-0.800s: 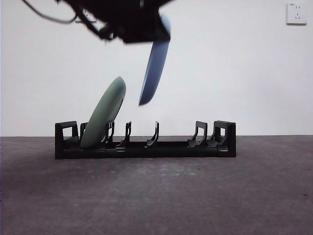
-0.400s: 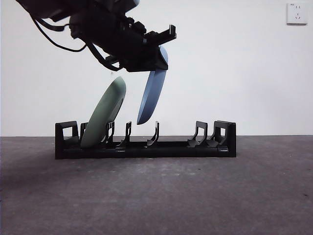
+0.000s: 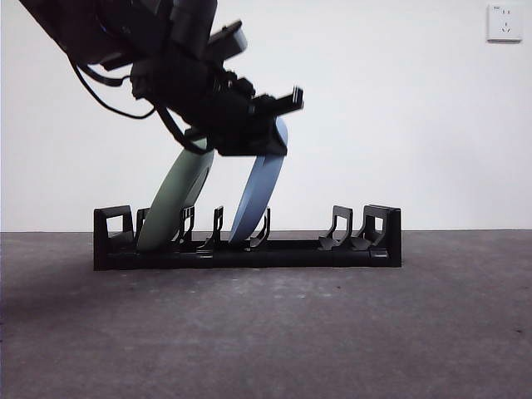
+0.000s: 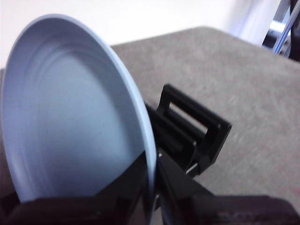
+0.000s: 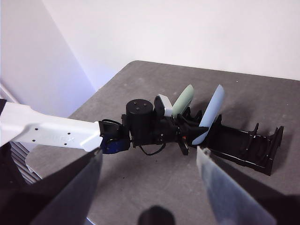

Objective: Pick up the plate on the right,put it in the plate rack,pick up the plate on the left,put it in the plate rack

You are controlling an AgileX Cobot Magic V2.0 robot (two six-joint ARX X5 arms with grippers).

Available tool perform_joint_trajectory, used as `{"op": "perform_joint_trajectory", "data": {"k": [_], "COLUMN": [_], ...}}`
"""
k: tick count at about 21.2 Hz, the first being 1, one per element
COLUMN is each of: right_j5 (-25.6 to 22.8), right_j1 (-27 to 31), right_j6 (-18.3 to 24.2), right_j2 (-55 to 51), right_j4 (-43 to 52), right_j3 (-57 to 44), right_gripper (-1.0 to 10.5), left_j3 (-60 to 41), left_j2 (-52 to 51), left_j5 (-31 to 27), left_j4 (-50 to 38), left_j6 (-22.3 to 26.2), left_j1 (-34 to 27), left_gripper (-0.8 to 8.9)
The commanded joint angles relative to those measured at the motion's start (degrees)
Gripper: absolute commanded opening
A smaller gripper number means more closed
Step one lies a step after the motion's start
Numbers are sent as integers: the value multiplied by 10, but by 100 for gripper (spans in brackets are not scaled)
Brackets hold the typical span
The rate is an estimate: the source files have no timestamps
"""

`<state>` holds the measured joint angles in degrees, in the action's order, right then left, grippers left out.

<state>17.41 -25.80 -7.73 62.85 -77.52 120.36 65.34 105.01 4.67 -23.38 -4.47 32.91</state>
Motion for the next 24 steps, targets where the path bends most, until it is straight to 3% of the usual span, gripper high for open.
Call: {"op": "perform_joint_trajectory", "data": {"k": [1, 9, 18, 22, 24], "right_j5": [2, 2, 2, 2, 2], "right_j1": [0, 0, 0, 0, 0], "right_j6": [5, 7, 8, 8, 8], "right_j2": [-1, -1, -1, -1, -1], "right_j4": [-14, -14, -14, -14, -14], "right_j3": [-3, -3, -3, -3, -3], "right_gripper": [347, 347, 347, 347, 347], "left_j3": [0, 0, 0, 0, 0], "left_j2": [9, 11, 11, 11, 11], "left_j5": [-2, -32, -15, -12, -6], "left_j4": [-4, 43, 58, 60, 63], "left_j6": [18, 63, 62, 41, 33], "left_j1": [-3, -4, -2, -2, -2], "left_gripper": [-8, -8, 10, 179, 198]}}
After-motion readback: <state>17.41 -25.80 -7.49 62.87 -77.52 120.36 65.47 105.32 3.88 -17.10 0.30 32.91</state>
